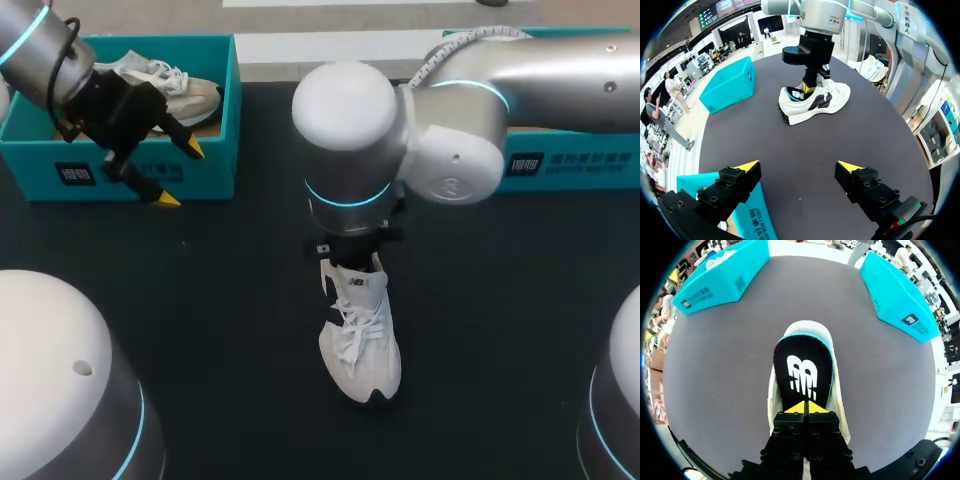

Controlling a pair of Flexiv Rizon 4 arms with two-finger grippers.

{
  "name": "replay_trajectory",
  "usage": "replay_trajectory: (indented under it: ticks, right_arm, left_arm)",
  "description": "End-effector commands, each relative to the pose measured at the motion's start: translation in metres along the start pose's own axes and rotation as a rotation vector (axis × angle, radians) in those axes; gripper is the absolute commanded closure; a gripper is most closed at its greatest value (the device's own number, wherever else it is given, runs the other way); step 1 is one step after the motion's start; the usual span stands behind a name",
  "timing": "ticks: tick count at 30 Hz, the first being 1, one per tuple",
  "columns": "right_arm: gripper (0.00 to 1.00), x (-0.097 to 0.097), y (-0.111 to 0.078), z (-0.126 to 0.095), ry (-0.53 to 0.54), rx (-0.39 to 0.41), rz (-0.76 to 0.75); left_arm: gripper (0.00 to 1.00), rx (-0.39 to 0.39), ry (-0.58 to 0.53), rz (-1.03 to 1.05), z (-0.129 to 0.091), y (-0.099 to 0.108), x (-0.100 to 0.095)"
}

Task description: Take the shoe out of the shoebox, open the shoe tongue, remove and reinsert the insole, then place the shoe into the shoebox

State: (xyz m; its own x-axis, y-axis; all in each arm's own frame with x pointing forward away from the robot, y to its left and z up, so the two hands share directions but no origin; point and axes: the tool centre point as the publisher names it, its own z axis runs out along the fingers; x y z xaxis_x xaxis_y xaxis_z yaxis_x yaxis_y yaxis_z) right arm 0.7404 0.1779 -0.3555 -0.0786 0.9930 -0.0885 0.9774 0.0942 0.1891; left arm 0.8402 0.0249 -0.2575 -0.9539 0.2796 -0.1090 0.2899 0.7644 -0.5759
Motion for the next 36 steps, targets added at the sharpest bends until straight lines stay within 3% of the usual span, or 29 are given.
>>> replay_trajectory:
  ticks: [1,11,21,31,36]
  right_arm:
    - [1.00,0.003,0.001,0.019,-0.003,0.010,0.002]
    - [1.00,0.002,0.008,0.036,-0.013,0.037,-0.026]
    - [1.00,0.000,0.020,-0.001,0.020,-0.056,-0.020]
    - [1.00,0.014,0.041,0.026,0.054,-0.168,-0.012]
    - [1.00,0.015,0.040,0.035,0.038,-0.152,-0.030]
  left_arm:
    - [0.00,-0.002,0.000,0.000,0.000,0.000,0.001]
    - [0.00,-0.002,0.000,0.000,0.000,0.000,0.001]
    - [0.00,-0.002,0.000,0.000,0.000,0.000,0.001]
    - [0.00,-0.002,0.000,0.000,0.000,0.000,0.001]
    - [0.00,-0.002,0.000,0.000,0.000,0.000,0.001]
